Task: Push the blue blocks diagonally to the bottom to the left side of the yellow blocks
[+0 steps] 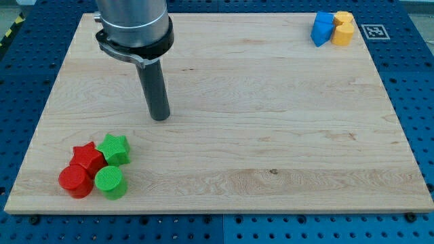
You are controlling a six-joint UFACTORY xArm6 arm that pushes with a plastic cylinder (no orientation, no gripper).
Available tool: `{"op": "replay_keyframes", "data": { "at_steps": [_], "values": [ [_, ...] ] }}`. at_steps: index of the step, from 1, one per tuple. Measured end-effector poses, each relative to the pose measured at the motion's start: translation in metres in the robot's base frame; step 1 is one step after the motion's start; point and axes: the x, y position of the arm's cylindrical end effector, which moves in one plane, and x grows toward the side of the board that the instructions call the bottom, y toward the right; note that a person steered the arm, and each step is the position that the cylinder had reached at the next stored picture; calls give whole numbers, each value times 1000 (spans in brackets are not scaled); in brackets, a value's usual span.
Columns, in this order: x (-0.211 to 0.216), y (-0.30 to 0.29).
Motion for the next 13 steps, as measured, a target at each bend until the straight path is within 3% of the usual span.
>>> {"op": "replay_keyframes", "data": {
  "at_steps": [1, 2, 3, 4, 7, 8, 9, 10, 11, 12, 13],
  "values": [
    [-21, -7],
    [-95, -48],
    [-197, -72],
    [-277, -58],
    [-277, -38],
    [-216, 11],
    [-147, 101],
    [-128, 216],
    [-134, 351],
    [-168, 443],
    [-172, 446]
  ]
}}
